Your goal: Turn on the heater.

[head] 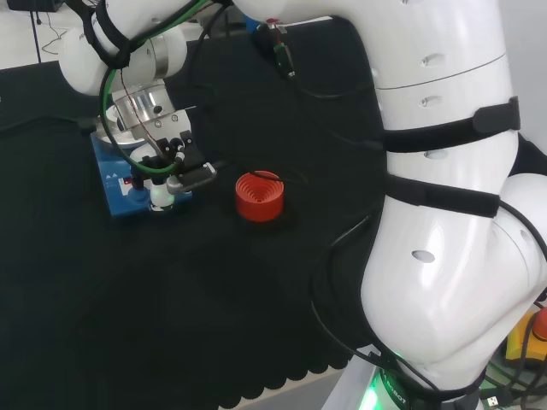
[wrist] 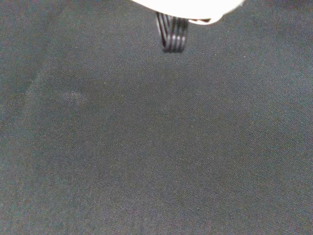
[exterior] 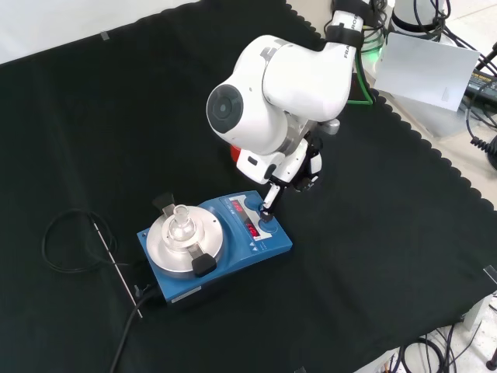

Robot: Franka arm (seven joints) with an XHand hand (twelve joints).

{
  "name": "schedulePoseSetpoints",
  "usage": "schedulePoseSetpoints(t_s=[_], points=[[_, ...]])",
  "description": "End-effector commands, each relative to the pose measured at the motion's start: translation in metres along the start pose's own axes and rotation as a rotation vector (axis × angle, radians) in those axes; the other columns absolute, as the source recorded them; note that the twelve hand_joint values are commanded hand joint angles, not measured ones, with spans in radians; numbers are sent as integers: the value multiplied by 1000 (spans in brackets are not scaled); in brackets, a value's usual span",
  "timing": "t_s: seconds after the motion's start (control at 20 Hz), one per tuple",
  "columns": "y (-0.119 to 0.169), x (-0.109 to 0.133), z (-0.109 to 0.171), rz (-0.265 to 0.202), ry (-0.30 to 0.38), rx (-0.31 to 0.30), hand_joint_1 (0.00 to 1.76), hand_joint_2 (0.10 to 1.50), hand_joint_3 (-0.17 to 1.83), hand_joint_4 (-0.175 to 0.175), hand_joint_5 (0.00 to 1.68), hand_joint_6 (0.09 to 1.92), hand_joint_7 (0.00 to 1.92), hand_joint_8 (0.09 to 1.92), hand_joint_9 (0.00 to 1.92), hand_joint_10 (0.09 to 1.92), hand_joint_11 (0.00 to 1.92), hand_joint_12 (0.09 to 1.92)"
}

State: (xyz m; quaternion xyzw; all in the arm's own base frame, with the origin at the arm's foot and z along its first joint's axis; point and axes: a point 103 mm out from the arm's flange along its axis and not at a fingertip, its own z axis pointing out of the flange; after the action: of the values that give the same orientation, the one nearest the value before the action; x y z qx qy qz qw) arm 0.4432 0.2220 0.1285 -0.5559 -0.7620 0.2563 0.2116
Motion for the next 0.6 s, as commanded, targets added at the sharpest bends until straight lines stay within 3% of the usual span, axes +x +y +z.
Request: schedulePoseSetpoints(t_s=[0.05, 0.6], points=[[1, 0, 0, 1, -1, 5, 1430, 674, 1100, -98, 237, 438, 1599, 1660, 1657, 1510, 1232, 1297], [3, -1, 3, -1, -3, 12, 1429, 674, 1101, -100, 259, 450, 1597, 1659, 1654, 1508, 1232, 1298]])
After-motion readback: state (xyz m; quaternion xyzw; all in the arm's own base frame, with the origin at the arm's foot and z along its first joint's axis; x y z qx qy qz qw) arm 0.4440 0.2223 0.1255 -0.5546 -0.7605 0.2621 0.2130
